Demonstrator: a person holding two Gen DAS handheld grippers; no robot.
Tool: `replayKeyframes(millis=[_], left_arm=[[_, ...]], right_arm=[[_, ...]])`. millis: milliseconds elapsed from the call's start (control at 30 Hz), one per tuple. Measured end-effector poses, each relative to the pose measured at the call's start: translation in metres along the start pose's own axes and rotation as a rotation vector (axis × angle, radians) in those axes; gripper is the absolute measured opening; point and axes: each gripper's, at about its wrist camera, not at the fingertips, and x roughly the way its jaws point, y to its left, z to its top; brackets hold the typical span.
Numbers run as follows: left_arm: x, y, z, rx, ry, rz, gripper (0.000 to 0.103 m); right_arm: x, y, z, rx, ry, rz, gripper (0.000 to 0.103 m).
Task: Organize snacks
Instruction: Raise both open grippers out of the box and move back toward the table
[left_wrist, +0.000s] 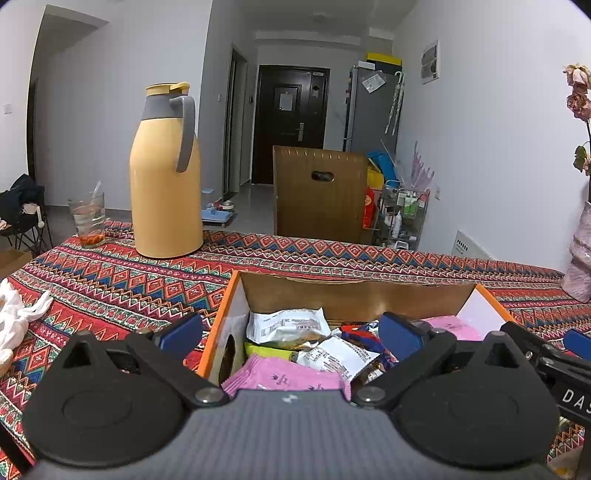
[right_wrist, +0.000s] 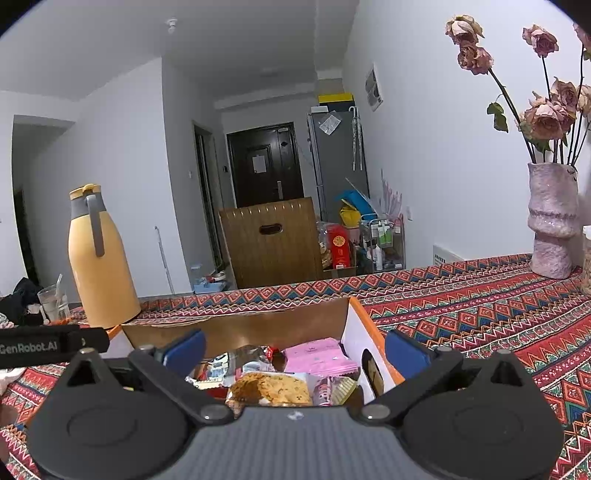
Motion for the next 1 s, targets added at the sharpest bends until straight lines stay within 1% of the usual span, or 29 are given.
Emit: replayKeyframes(millis=[400,633,833,1000], left_arm=[[-0.002,-0.002,-0.001,0.01,0.001,0.0,0.103],[-0.01,-0.007,0.003,0.025,-0.012,0.008,0.103],[-0.022,-0.007,0.003,0.04,-0.02,0.014,0.103],[-0.039,-0.002,0.004,0.039,-0.028,0.014,0.103]], right_arm=[[-0.002,0.004,0.002,-0.01,0.001,-0.003,0.103],[-0.009,0.004,0.009,-0.014,-0.01,-0.006,0.103],[-0.024,0.007,0.016,-0.016,-0.025,-0.004,0.103],[-0.04,0.01,0.016,-0.022,-0.02,0.004,0.103]])
